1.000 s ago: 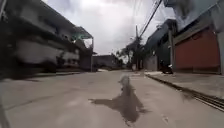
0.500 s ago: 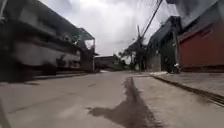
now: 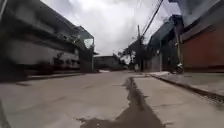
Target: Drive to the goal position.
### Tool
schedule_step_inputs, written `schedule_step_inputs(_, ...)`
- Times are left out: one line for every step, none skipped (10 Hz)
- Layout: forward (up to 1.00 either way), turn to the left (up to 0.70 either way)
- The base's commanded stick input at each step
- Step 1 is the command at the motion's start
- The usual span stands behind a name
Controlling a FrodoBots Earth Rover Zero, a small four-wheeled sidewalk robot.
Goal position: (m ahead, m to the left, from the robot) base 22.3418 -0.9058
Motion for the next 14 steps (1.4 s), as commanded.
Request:
schedule_step_inputs(0.7,0.07)
schedule_step_inputs(0.7,0.07)
schedule_step_inputs(0.7,0.07)
schedule_step_inputs(0.7,0.07)
schedule_step_inputs(0.7,0.07)
schedule_step_inputs(0.7,0.07)
schedule_step_inputs(0.7,0.07)
schedule_step_inputs(0.7,0.07)
schedule_step_inputs(0.7,0.07)
schedule_step_inputs(0.7,0.07)
schedule_step_inputs(0.7,0.07)
schedule_step_inputs(0.7,0.07)
schedule_step_inputs(0.7,-0.12)
schedule_step_inputs(0.7,-0.28)
